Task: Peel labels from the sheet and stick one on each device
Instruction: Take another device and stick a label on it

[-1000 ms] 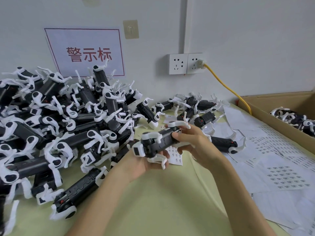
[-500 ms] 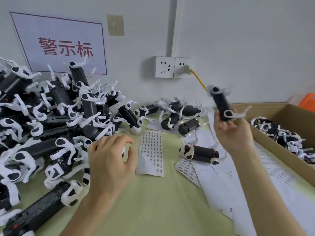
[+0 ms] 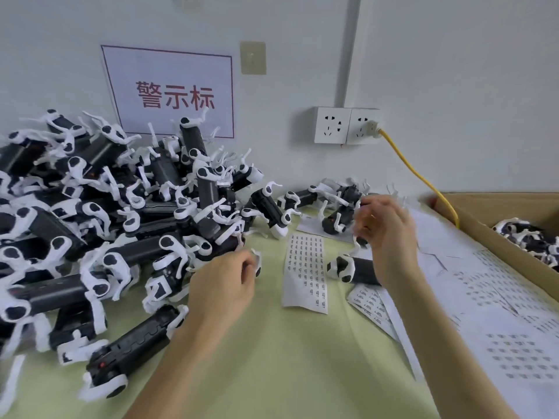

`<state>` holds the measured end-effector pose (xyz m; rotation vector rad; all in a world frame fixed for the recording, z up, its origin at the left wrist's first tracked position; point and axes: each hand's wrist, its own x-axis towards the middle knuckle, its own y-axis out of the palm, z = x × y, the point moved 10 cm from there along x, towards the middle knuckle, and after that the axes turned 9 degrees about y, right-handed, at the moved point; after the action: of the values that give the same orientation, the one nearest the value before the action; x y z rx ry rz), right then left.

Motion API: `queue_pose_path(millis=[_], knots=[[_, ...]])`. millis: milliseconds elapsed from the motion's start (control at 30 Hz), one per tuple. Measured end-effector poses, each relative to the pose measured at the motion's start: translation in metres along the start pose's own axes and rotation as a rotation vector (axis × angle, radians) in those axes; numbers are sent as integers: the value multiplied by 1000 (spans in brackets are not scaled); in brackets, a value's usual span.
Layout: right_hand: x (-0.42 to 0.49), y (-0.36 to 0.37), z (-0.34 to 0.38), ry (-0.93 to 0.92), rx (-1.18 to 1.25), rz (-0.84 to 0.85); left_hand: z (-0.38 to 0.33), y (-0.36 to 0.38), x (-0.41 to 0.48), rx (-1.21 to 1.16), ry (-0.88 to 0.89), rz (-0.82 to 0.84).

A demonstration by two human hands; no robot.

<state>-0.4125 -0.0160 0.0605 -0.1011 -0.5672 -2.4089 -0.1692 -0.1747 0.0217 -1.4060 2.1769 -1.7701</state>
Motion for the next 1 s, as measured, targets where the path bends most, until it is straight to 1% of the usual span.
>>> queue_pose_path(millis=[67,100,167,200,267,333,400,433,500,600,667,733,767,833,933,1000], knots=[[-21,29,-14,-126,-327,78,-4,4,1,-14,33,20],[-31,43,-23,-185,-485,124,-6,4,2,-58,44,10],[-50,69,-45,-278,-757,239,-6,0,2,-205,53,-43],[-57,79,-56,-299,-838,302,-4,-2,2,-293,49,-77],[-64,93,-76,-260,-926,414,2,-6,3,-491,27,-131],[-68,97,-98,-159,-997,514,6,-9,4,-663,0,-163],[-71,98,-111,-86,-1007,587,10,-12,5,-826,-51,-186],[-73,98,-113,-82,-991,608,14,-14,6,-893,-84,-200],[-75,102,-109,-133,-967,610,21,-13,6,-1035,-159,-226],[-75,107,-93,-291,-971,525,24,-4,3,-1330,-289,-203],[-75,105,-76,-408,-940,435,21,4,2,-1570,-360,-143],[-75,99,-59,-467,-880,372,10,6,2,-1785,-352,-39],[-72,96,-54,-461,-861,352,6,5,2,-1843,-331,14],[-69,91,-48,-446,-852,330,4,5,0,-1870,-320,65],[-71,90,-43,-461,-876,321,7,8,-2,-1848,-358,59],[-72,90,-43,-472,-910,305,5,7,-1,-1804,-335,61]])
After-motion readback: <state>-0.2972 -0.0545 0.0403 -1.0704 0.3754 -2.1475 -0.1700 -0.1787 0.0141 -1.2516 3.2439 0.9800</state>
